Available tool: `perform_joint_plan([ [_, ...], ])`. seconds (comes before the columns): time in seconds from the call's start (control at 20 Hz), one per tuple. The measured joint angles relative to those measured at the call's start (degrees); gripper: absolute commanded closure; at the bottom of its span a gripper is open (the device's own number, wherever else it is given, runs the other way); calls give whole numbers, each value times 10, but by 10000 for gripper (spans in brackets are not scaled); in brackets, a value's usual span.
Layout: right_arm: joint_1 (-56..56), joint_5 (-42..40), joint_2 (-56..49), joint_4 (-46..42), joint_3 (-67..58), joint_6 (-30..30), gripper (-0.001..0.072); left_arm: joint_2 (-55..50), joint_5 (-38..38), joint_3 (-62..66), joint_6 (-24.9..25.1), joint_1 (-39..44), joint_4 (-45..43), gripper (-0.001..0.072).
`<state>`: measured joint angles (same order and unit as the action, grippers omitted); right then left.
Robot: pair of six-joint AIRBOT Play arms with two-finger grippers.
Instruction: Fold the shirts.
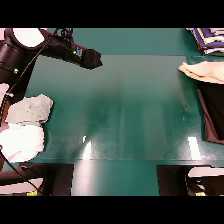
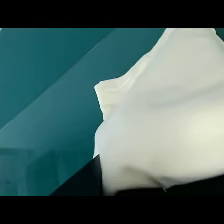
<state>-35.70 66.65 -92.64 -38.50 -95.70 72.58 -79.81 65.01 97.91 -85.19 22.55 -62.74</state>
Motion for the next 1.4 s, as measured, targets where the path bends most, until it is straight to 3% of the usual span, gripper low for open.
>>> perform_joint_plan([
  [0.2, -33, 17, 2, 19, -68, -1, 697, 0, -8, 0, 0, 3, 1, 680],
  [0.6, -78, 148, 3, 19, -177, 18, 697, 0, -8, 0, 0, 4, 1, 680],
  [1.0, -151, 224, 87, -75, -70, 42, 695, 0, 2, 0, 10, 4, -2, 680],
  [1.05, -164, 228, 104, -80, -41, 43, 679, 0, 4, 0, 11, 4, -2, 680],
  [1.15, -191, 233, 137, -92, 16, 44, 350, 0, 5, 0, 14, 4, -2, 679],
  [1.2, -204, 236, 152, -99, 43, 44, 268, 0, 5, 0, 15, 4, -2, 680],
  [1.4, -253, 239, 208, -126, 143, 44, 256, 0, 6, 0, 24, 4, -2, 680],
])
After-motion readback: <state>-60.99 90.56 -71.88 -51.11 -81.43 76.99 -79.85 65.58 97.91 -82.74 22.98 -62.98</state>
